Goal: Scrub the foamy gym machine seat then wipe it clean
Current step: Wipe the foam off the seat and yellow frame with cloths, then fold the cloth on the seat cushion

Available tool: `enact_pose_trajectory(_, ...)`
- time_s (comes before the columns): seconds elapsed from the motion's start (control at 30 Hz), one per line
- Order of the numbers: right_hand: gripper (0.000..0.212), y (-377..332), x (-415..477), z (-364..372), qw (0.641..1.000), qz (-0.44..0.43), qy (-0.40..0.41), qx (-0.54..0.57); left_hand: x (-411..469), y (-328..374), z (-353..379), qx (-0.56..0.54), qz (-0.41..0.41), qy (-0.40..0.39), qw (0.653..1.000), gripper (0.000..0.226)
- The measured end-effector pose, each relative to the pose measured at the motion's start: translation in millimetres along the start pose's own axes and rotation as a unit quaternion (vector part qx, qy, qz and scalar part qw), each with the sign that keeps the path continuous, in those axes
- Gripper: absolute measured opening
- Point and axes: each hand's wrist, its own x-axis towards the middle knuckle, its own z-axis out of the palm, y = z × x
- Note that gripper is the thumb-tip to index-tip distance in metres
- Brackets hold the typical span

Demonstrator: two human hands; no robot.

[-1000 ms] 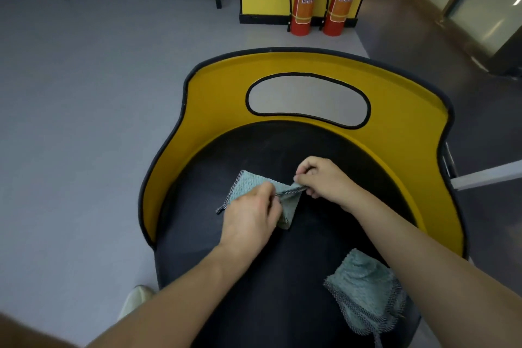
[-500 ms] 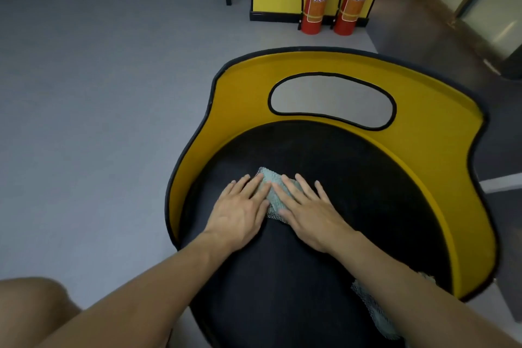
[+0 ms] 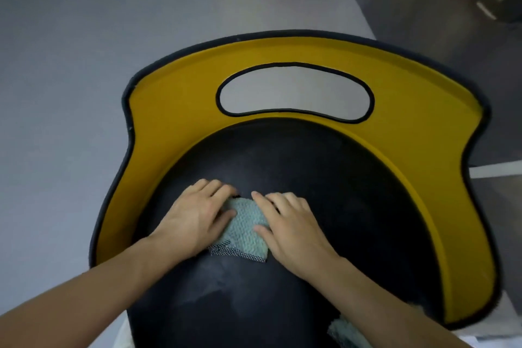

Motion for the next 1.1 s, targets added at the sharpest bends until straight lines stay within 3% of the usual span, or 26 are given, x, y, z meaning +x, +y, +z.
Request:
enact_pose_trajectory(0.1, 0.039, -7, 9, -16, 0.99, 0.091, -0.038, 0.103, 10, 10, -17, -0.042, -0.045, -0.058, 0.996, 0.015)
enact_pose_trajectory(0.17, 0.022, -8, 10, -31, 0.978, 0.132, -0.04, 0.159, 15, 19, -35, -0.056, -0.045, -0.056, 0.996, 0.012)
enact_pose_trajectory(0.23, 0.01, -3, 2, -56, 0.961, 0.173, 0.0, 0.216, 22, 32, -59, -0.075, -0.03, -0.036, 0.996, 0.013)
enact_pose_trajectory(0.37, 0.008, 11, -39, -124, 0.928, 0.235, 0.064, 0.281, 47, 82, -115, -0.076, 0.032, -0.022, 0.996, 0.014)
enact_pose_trajectory(0.53, 0.008, 37, -123, -210, 0.904, 0.3, 0.166, 0.254, 89, 175, -164, -0.075, 0.127, -0.008, 0.989, 0.014)
enact_pose_trajectory(0.7, 0.018, 66, -218, -279, 0.855, 0.394, 0.232, 0.245, 132, 290, -201, -0.098, 0.222, 0.013, 0.97, 0.023)
enact_pose_trajectory(0.97, 0.011, 100, -339, -337, 0.771, 0.485, 0.341, 0.233, 169, 446, -219, -0.143, 0.308, -0.008, 0.94, 0.016)
enact_pose_trajectory(1.1, 0.008, 115, -380, -350, 0.743, 0.521, 0.352, 0.23, 185, 500, -210, -0.096, 0.37, -0.016, 0.924, 0.017)
